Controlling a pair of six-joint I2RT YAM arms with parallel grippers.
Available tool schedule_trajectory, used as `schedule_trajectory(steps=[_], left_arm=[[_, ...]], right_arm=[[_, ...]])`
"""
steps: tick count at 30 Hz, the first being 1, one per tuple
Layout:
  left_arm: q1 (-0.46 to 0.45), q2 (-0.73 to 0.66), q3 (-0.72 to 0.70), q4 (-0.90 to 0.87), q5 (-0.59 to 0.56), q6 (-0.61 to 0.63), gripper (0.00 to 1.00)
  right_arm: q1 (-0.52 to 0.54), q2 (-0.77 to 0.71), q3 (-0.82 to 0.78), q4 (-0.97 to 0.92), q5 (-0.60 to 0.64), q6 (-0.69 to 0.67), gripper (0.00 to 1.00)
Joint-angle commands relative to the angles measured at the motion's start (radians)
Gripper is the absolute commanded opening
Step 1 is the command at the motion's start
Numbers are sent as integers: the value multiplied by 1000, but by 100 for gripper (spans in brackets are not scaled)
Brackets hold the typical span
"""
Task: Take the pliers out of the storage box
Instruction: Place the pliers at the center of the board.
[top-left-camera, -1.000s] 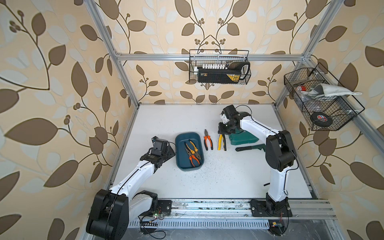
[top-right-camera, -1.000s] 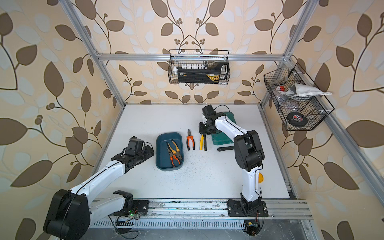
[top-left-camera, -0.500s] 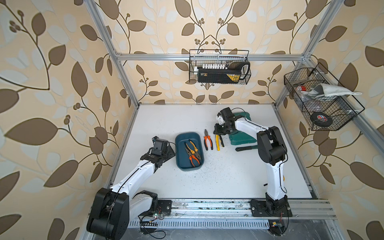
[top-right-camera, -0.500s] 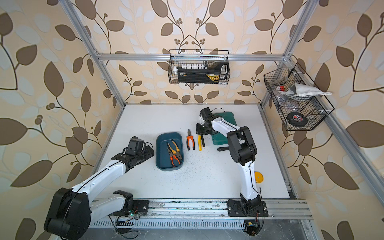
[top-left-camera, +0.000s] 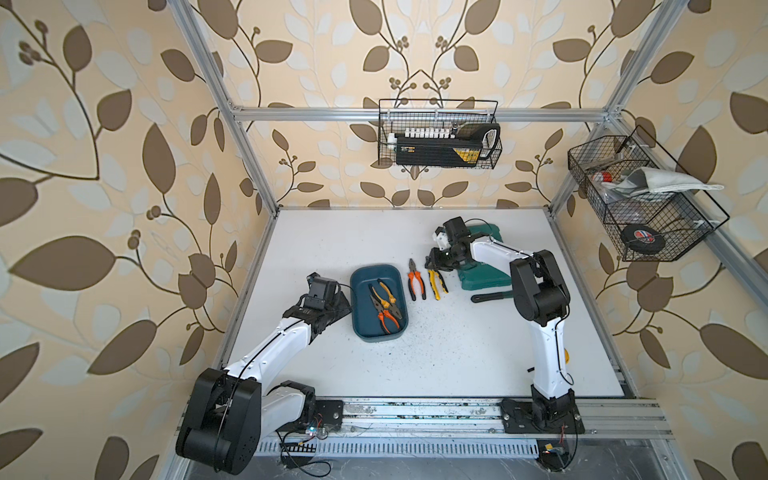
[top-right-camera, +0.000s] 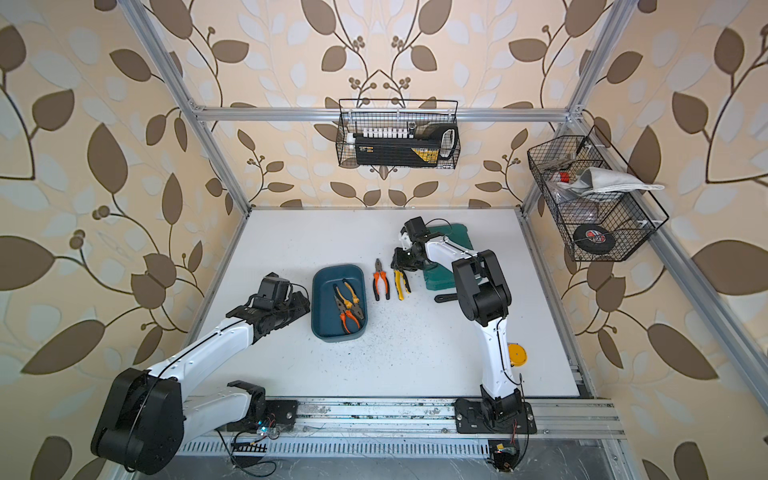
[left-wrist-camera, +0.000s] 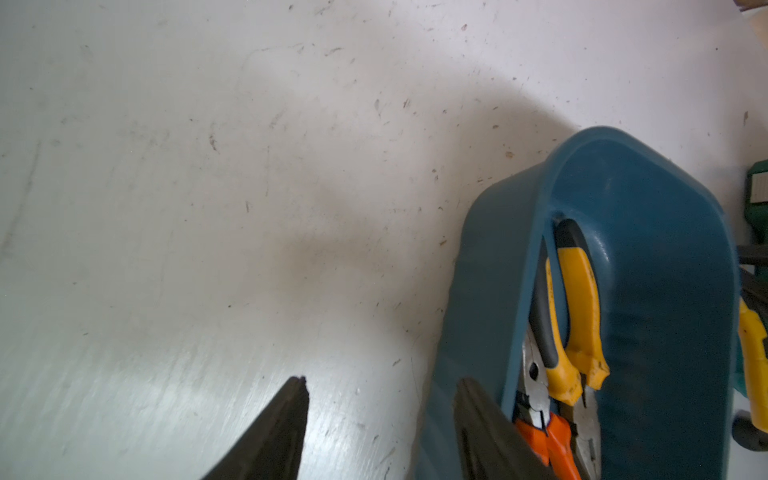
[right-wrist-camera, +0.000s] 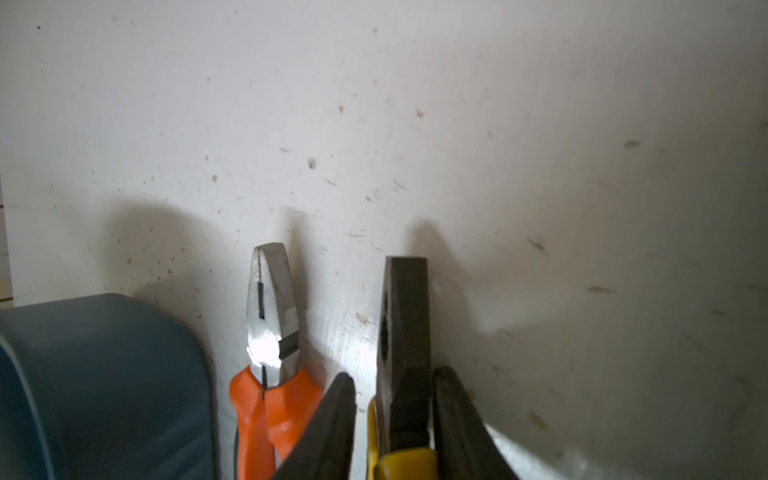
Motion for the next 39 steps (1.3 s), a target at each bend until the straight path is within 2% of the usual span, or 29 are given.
schedule_trajectory(steps=[1, 4, 10, 16, 21, 25, 28, 31, 35, 39], left_arm=[[3, -2, 29, 14, 25, 19, 60], [3, -6, 27, 18, 26, 20, 60], [3, -7, 27, 20, 32, 20, 59], [3, -11, 26, 20, 34, 22, 59], [4, -21, 25, 12, 31, 23, 59], [3, -39, 21, 14, 38, 24, 60], [3, -44, 17, 18, 41, 26, 60], [3, -32, 20, 21, 42, 33, 60], [2, -5, 37, 15, 46, 41, 60], [2, 8, 45, 15, 58, 45, 60]], right_arm=[[-4, 22, 7, -9, 20, 14, 42], [-4, 11, -10, -4, 40, 18, 47], [-3, -18, -26, -4, 31, 34, 48], [-2, -120, -37, -27, 75, 49, 48], [0, -238, -30, -130, 80, 46, 48], [13, -383, -163, -118, 93, 49, 48], [27, -492, -328, -51, 122, 68, 48], [78, -592, -508, 57, 246, 84, 48], [230, -760, -767, 348, 598, 83, 48], [279, -855, -837, 434, 694, 95, 49]])
